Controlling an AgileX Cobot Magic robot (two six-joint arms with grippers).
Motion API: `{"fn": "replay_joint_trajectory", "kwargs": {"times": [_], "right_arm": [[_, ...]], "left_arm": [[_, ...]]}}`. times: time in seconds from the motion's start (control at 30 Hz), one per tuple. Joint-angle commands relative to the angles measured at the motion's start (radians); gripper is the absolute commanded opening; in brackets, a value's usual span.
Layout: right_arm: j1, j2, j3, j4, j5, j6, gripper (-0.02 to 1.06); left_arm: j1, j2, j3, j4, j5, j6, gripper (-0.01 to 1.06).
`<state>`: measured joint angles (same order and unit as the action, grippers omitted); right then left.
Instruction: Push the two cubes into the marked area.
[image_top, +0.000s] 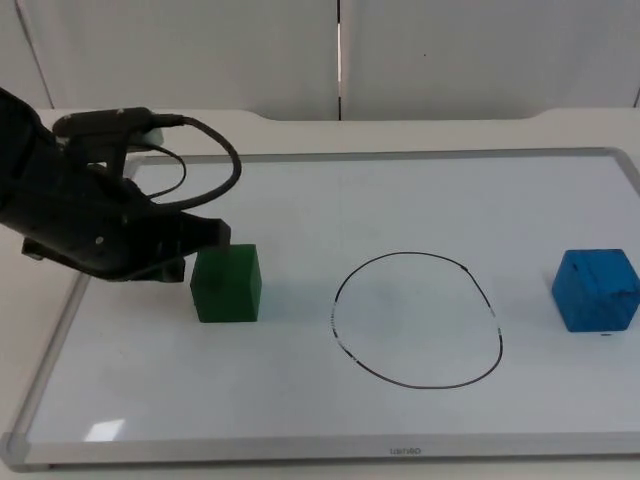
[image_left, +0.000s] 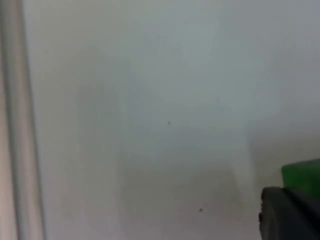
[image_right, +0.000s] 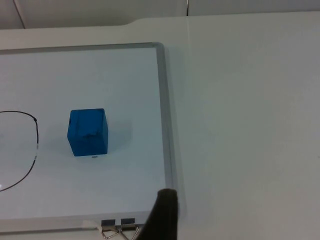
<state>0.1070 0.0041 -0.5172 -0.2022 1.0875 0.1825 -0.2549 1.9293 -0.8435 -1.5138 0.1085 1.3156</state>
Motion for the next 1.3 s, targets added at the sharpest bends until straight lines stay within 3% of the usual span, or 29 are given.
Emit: {"fn": "replay_joint_trajectory", "kwargs": {"times": [0.0,0.7,1.27], "right_arm": [[-0.004,-0.004,0.001,-0.001,0.000,-0.003,0.76],[-0.004,-0.004,0.001,0.001,0.000,-0.007,0.76],[-0.004,-0.004,0.001,0.001,0.000,-0.009,0.76]], "left_arm": [[-0.003,0.017,-0.012,-0.004,0.014,0.002,0.00],[-0.004,0.075,-0.028,-0.043,0.121,0.002,0.00],[-0.036,0.075,-0.029,-0.078,0.128,0.012,0.00]]}}
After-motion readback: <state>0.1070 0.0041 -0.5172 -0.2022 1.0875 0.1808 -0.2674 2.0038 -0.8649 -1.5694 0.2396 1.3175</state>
